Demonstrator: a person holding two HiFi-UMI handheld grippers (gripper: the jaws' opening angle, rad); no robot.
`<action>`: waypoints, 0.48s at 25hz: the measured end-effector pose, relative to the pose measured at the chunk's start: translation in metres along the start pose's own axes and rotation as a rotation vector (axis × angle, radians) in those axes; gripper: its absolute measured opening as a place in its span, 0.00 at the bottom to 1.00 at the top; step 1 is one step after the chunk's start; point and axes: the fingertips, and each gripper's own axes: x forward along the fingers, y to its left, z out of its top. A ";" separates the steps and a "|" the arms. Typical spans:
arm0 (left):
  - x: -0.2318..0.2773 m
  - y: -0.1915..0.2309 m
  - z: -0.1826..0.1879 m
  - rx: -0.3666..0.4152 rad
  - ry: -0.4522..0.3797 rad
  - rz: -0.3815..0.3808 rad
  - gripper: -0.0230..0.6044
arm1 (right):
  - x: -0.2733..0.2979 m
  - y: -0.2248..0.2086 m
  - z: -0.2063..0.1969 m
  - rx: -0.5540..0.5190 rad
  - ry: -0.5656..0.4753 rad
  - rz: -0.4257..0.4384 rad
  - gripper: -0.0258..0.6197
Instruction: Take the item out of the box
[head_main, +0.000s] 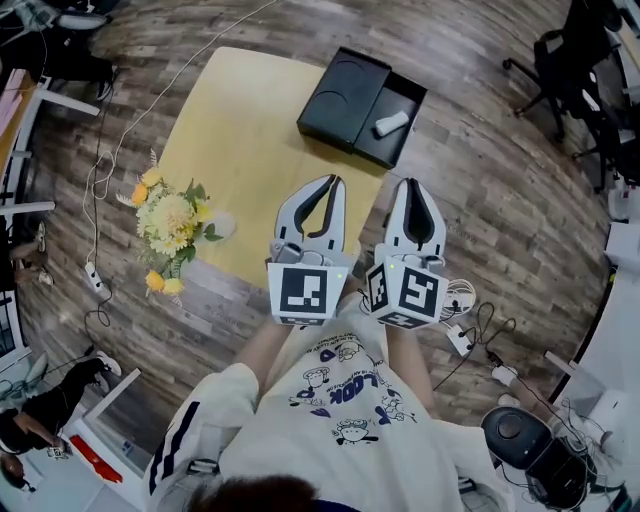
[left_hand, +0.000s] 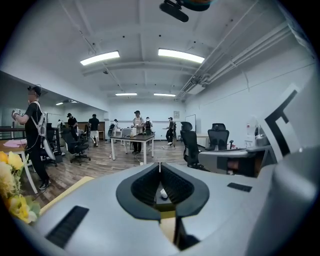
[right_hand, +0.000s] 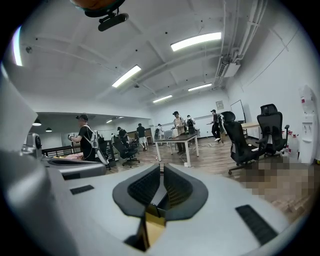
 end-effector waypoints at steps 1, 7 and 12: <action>0.004 0.000 -0.003 -0.002 0.008 0.003 0.07 | 0.004 -0.003 -0.002 0.001 0.007 0.002 0.10; 0.028 0.000 -0.016 -0.006 0.042 0.010 0.07 | 0.028 -0.019 -0.011 0.010 0.038 0.014 0.10; 0.044 0.000 -0.025 -0.013 0.065 0.014 0.07 | 0.044 -0.028 -0.020 0.010 0.070 0.020 0.10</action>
